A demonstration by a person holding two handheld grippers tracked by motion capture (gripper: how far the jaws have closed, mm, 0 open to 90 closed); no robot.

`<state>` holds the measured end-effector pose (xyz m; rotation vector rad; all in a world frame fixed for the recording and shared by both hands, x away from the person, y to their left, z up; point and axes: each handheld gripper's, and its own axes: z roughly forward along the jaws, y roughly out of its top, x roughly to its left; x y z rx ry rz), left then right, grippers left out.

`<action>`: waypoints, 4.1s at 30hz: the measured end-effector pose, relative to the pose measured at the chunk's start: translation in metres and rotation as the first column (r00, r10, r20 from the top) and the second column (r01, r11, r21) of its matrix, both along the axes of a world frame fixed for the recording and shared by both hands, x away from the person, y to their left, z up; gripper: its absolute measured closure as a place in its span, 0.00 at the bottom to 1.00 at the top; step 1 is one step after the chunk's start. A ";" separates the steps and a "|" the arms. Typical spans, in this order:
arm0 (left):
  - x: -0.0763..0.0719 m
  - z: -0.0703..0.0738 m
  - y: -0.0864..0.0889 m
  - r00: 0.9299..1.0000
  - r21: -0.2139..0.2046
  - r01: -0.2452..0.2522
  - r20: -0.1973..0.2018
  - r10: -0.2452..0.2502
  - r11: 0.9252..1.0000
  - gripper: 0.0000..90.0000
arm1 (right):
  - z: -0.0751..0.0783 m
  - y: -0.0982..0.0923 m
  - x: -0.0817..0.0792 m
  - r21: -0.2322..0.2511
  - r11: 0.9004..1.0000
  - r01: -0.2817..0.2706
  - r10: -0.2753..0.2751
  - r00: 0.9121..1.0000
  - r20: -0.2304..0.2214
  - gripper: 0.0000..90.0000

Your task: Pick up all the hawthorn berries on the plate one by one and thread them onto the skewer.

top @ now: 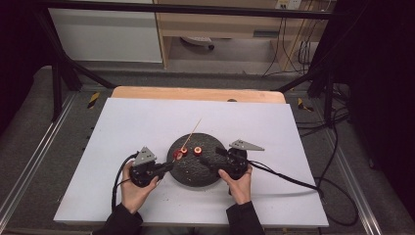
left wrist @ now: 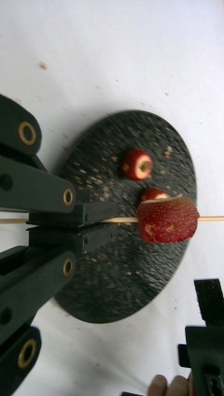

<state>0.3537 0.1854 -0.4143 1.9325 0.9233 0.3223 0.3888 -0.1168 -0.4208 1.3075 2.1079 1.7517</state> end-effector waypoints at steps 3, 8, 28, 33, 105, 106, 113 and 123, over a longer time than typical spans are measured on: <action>-0.005 -0.003 0.011 1.000 0.002 -0.002 -0.009 0.002 1.000 0.98 | -0.002 -0.004 0.000 -0.069 0.997 -0.021 0.021 1.000 -0.008 0.08; -0.013 -0.009 0.026 1.000 0.011 -0.009 -0.020 0.009 1.000 0.98 | -0.003 -0.005 0.002 -0.138 0.988 -0.065 0.061 0.998 -0.031 0.05; -0.031 -0.021 0.063 0.999 0.014 -0.006 -0.041 0.007 1.000 0.98 | 0.022 0.021 0.030 -0.415 0.900 -0.135 0.107 0.990 -0.090 0.02; -0.032 -0.021 0.066 0.999 0.009 -0.007 -0.044 0.008 1.000 0.98 | 0.029 0.032 0.042 -0.487 0.859 -0.157 0.119 0.987 -0.109 0.03; -0.030 -0.022 0.067 0.998 0.016 -0.005 -0.061 0.006 1.000 0.98 | 0.035 0.073 0.091 -0.567 0.778 -0.270 0.067 0.934 -0.352 0.68; -0.030 -0.022 0.067 0.998 0.016 -0.005 -0.060 0.006 1.000 0.98 | 0.036 0.072 0.090 -0.568 0.779 -0.266 0.065 0.935 -0.348 0.68; -0.031 -0.022 0.066 0.998 0.019 -0.003 -0.061 0.004 1.000 0.98 | 0.045 0.069 0.083 -0.558 0.789 -0.256 0.071 0.941 -0.331 0.68; -0.031 -0.022 0.064 0.999 0.021 0.003 -0.055 -0.002 1.000 0.98 | 0.048 0.054 0.071 -0.479 0.849 -0.222 0.074 0.949 -0.307 0.68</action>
